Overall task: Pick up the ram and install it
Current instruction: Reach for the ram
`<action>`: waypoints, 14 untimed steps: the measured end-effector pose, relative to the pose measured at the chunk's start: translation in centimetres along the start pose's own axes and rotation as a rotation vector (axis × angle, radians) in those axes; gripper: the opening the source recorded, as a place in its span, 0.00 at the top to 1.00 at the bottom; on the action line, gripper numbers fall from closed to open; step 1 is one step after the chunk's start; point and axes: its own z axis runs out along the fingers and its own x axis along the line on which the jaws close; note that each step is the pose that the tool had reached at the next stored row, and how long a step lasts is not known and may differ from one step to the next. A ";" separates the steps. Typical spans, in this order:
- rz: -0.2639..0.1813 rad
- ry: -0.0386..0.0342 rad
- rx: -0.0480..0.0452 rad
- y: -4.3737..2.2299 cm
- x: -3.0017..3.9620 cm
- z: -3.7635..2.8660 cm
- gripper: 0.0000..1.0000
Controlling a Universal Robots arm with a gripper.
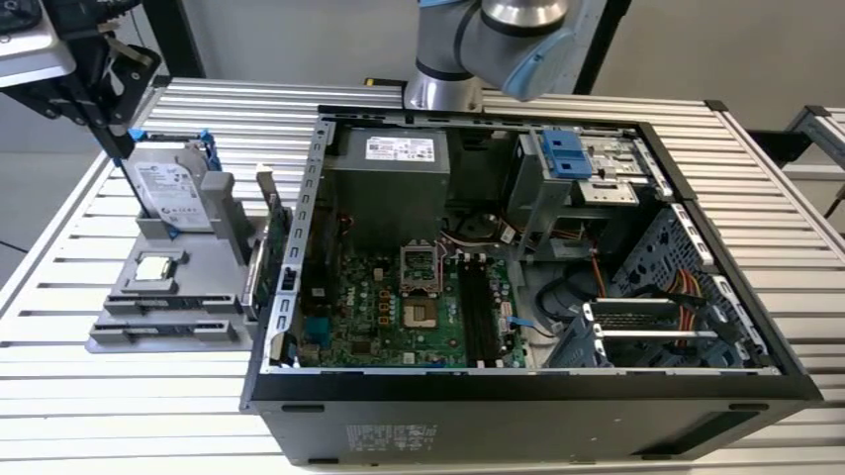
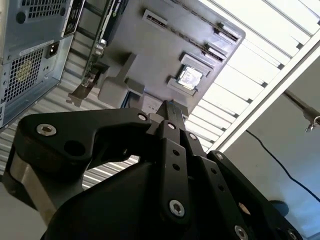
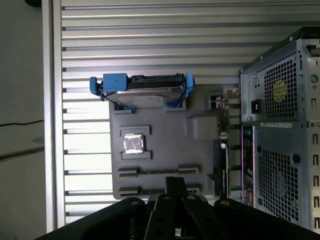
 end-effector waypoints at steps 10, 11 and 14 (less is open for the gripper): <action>0.000 0.0029 0.0001 -2.70 -0.11 -0.11 1.00; 0.000 0.0032 0.0002 -2.94 -0.12 -0.12 1.00; 0.000 0.0046 0.0002 -3.94 -0.16 -0.16 1.00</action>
